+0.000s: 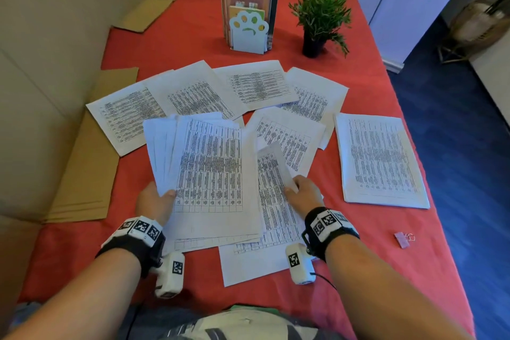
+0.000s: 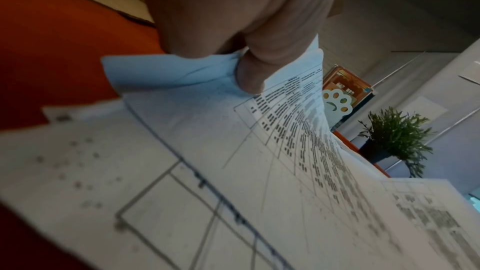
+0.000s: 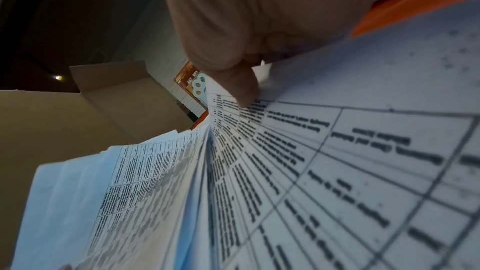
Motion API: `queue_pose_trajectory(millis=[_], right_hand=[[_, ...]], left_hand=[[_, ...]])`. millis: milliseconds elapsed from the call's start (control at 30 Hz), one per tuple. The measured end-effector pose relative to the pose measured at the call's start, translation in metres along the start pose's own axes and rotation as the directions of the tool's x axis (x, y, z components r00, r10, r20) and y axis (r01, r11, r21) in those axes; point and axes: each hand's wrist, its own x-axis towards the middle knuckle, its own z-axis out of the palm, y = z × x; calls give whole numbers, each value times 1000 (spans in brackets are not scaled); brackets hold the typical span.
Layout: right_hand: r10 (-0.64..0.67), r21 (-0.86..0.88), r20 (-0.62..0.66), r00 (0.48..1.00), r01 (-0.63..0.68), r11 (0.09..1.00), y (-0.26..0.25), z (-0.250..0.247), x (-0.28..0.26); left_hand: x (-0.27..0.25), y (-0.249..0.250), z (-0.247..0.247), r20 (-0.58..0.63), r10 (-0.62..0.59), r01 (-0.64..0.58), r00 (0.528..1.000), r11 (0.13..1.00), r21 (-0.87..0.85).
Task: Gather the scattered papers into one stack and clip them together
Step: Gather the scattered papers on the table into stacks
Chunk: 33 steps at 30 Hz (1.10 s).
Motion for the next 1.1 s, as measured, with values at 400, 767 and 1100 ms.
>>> queue_pose_trajectory(millis=[400,767,1100], right_hand=[[-37,-315,18,999,40,948,-13,-1,11],[-32,-244,162,986,71,967,-27,3,14],[29,116,-63,998,-22,993,-24,-23,15]], left_hand=[[8,-3,-14,-24,60,-61,998,997,-43],[2,-16,3,31,18,-16,999,997,-76],[6,-5,-8,-74,-67,46,995,968,-247]])
